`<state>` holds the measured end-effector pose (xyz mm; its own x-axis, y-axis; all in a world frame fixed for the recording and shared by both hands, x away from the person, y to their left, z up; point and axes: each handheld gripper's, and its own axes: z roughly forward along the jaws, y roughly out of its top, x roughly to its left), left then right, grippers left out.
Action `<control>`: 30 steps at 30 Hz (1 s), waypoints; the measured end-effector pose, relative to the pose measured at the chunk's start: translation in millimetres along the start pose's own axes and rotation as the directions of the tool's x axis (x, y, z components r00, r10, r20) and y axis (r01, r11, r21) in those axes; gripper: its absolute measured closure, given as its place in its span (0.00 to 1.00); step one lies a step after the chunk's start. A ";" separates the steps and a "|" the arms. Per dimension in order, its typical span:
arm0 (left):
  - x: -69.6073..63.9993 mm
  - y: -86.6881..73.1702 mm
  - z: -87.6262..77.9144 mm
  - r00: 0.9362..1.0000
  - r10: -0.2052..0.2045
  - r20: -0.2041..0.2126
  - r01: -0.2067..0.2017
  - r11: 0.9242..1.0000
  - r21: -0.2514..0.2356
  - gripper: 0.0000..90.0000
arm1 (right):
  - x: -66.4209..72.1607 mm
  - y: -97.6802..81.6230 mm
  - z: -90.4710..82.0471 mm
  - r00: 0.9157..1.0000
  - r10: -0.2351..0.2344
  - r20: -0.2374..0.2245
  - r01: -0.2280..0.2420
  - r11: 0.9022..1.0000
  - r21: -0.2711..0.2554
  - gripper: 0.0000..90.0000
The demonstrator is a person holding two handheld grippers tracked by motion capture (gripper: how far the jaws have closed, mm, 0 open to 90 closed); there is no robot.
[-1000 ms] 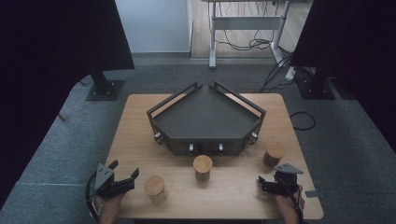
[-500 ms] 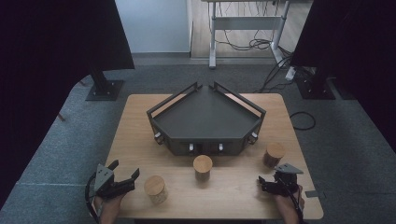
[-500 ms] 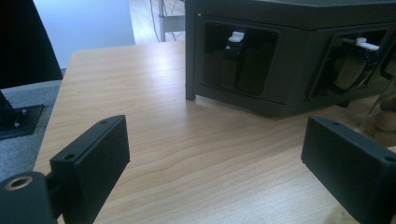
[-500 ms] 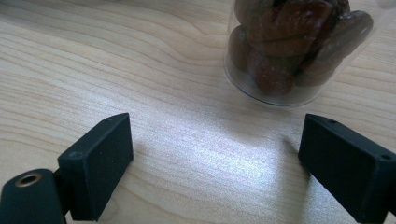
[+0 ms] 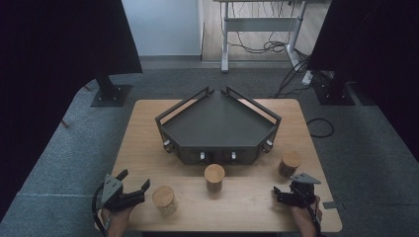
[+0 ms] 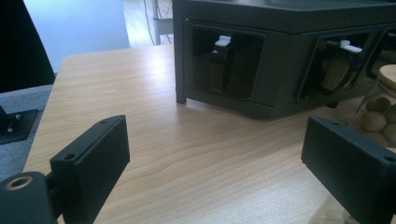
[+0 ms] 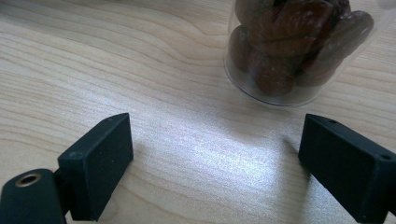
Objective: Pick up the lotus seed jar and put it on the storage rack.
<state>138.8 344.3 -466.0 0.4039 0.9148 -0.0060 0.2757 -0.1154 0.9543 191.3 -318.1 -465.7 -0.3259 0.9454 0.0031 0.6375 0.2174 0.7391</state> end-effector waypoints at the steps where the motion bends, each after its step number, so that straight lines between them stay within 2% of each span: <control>1: -0.4 0.1 0.0 1.000 0.002 0.001 -0.002 1.000 0.000 0.08 | -0.1 0.0 0.0 1.000 0.000 0.000 0.000 1.000 0.000 0.11; 30: -9.9 0.2 0.6 0.999 0.016 0.039 -0.016 1.000 -0.007 0.08 | -0.1 0.0 0.0 1.000 0.000 -0.001 0.000 1.000 0.000 0.11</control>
<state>135.4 335.0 -466.0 0.4422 0.8969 -0.0025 0.2633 -0.1271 0.9563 191.4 -318.1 -465.7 -0.3266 0.9452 0.0036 0.6375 0.2175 0.7391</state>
